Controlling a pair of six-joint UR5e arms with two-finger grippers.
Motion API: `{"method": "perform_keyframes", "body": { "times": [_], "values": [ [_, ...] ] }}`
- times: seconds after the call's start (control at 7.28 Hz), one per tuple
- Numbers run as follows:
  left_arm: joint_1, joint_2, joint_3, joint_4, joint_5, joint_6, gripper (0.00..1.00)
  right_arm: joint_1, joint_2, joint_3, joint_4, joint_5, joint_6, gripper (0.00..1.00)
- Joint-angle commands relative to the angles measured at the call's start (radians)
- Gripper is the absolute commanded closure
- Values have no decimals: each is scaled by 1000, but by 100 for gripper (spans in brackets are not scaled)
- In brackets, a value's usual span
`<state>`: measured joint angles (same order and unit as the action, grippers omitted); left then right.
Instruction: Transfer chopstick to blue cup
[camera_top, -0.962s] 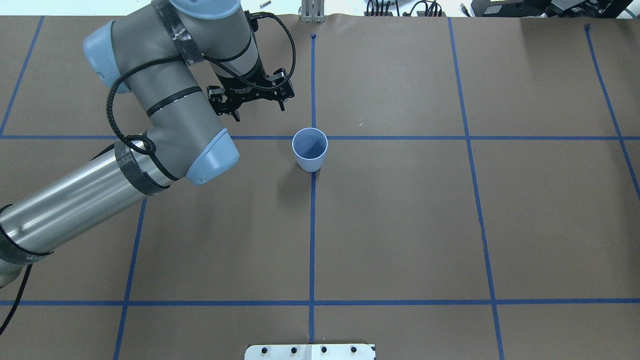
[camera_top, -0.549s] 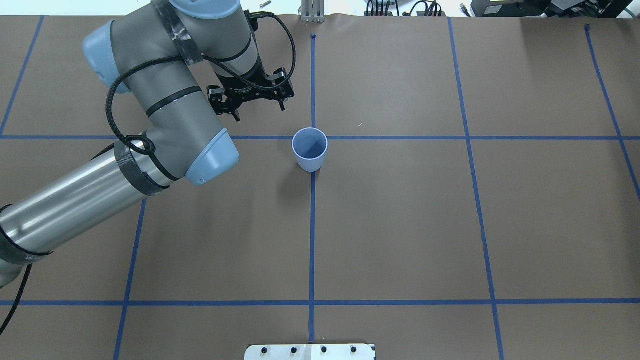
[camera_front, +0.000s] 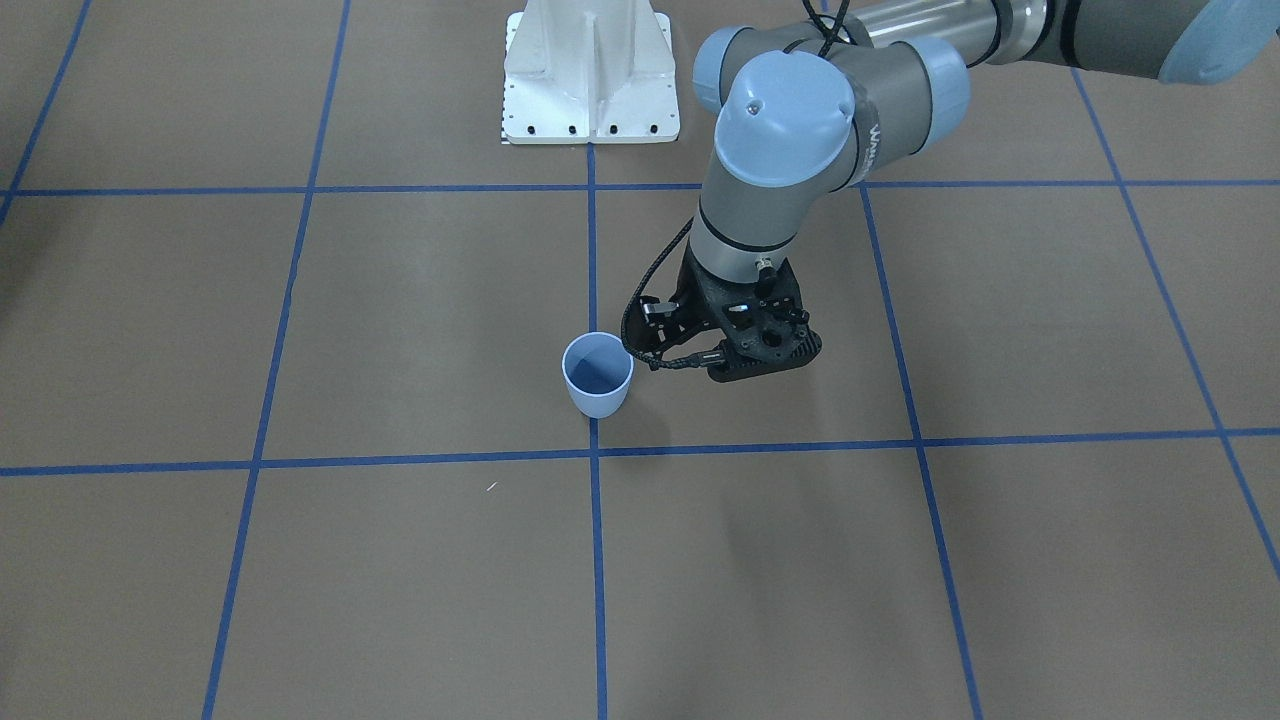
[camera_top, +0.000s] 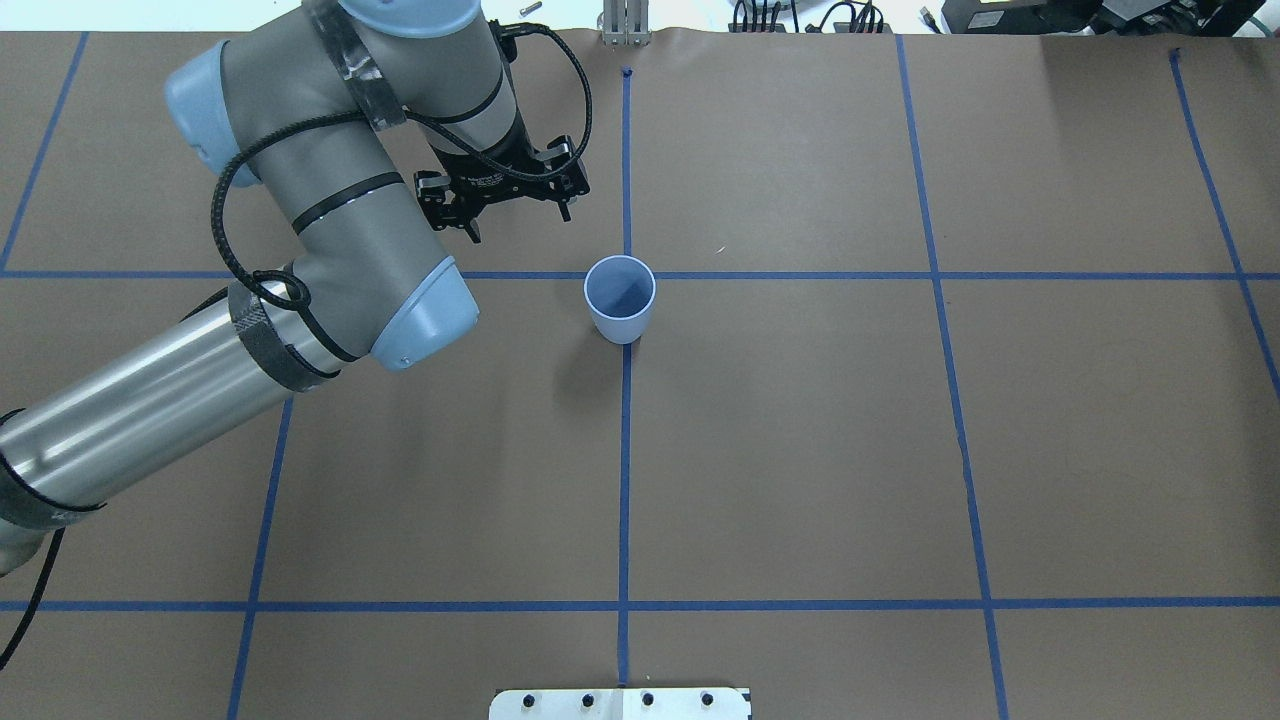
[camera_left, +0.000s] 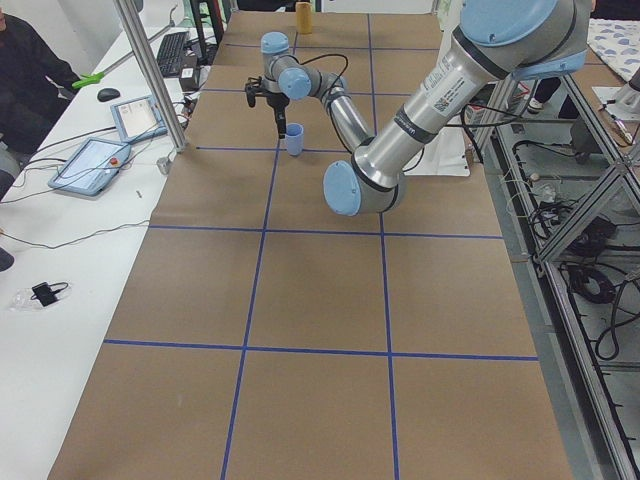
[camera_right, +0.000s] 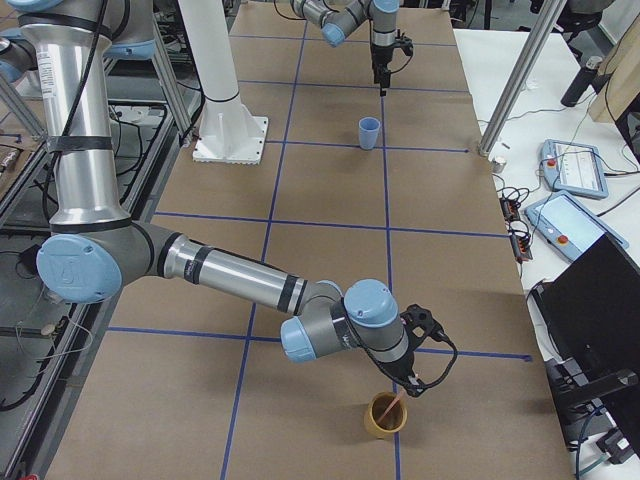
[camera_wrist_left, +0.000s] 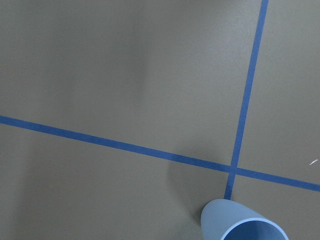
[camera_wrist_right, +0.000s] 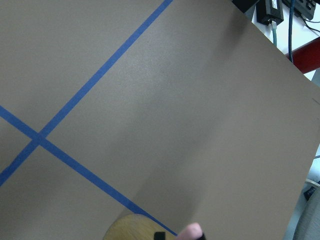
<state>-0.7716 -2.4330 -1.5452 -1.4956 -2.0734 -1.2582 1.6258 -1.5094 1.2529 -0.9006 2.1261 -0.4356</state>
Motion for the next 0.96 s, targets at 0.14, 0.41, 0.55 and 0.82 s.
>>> {"method": "perform_keyframes", "body": {
  "times": [0.14, 0.41, 0.55, 0.82],
  "values": [
    [0, 0, -1, 0, -1, -3, 2, 0, 2, 11, 0, 2, 0, 83],
    [0, 0, -3, 0, -1, -4, 2, 2, -2, 14, 8, 3, 2, 84],
    [2, 0, -3, 0, -1, -6, 2, 5, -3, 26, 8, 5, 3, 84],
    [2, -1, -3, 0, -2, -7, 2, 29, -24, 49, 8, 9, 5, 86]
  ]
}}
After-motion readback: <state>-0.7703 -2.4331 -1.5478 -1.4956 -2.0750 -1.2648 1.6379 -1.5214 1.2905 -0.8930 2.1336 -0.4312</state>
